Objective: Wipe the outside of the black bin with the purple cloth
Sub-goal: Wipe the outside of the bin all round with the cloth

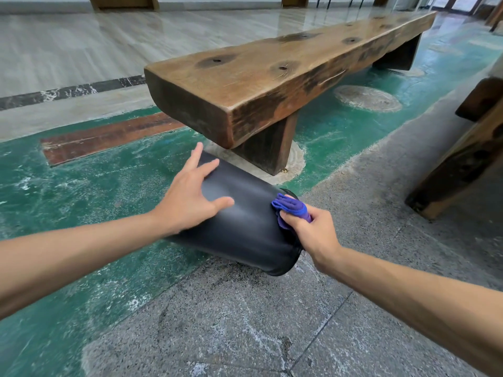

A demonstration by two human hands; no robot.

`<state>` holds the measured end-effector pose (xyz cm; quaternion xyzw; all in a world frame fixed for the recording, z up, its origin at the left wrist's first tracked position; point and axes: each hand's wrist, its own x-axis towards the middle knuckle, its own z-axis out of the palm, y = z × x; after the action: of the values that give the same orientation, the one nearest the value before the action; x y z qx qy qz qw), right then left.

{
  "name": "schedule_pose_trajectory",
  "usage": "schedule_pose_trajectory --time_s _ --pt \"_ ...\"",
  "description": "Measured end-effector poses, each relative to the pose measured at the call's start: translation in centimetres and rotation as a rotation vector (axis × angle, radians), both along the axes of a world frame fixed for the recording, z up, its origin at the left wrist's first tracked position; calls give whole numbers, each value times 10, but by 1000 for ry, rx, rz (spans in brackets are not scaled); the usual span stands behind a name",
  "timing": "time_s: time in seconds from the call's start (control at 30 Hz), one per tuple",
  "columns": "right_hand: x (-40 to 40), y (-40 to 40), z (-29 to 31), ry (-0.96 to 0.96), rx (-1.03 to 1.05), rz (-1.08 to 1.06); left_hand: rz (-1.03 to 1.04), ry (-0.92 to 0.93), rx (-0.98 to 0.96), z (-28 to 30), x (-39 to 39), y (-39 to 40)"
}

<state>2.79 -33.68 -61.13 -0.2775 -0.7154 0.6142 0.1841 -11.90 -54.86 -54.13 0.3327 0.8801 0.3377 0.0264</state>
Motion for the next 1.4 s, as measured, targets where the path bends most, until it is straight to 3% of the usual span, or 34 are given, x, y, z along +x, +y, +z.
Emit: schedule_pose_trajectory --time_s 0.2,0.37,0.5,0.87,1.23,1.4 --pt "-30 8 27 -212 144 5 -101 -164 -44 44 -20 -6" --pt "-48 10 37 -289 180 -11 -134 -25 -192 51 -20 1" --pt "-55 13 36 -271 157 11 -17 -15 -163 55 -22 13" --pt "-11 -11 25 -183 172 16 -44 51 -207 55 -33 22" --pt "27 -60 24 -145 379 71 24 184 -223 45 -50 22" --pt "20 -58 27 -116 322 28 84 334 -128 53 -43 33"
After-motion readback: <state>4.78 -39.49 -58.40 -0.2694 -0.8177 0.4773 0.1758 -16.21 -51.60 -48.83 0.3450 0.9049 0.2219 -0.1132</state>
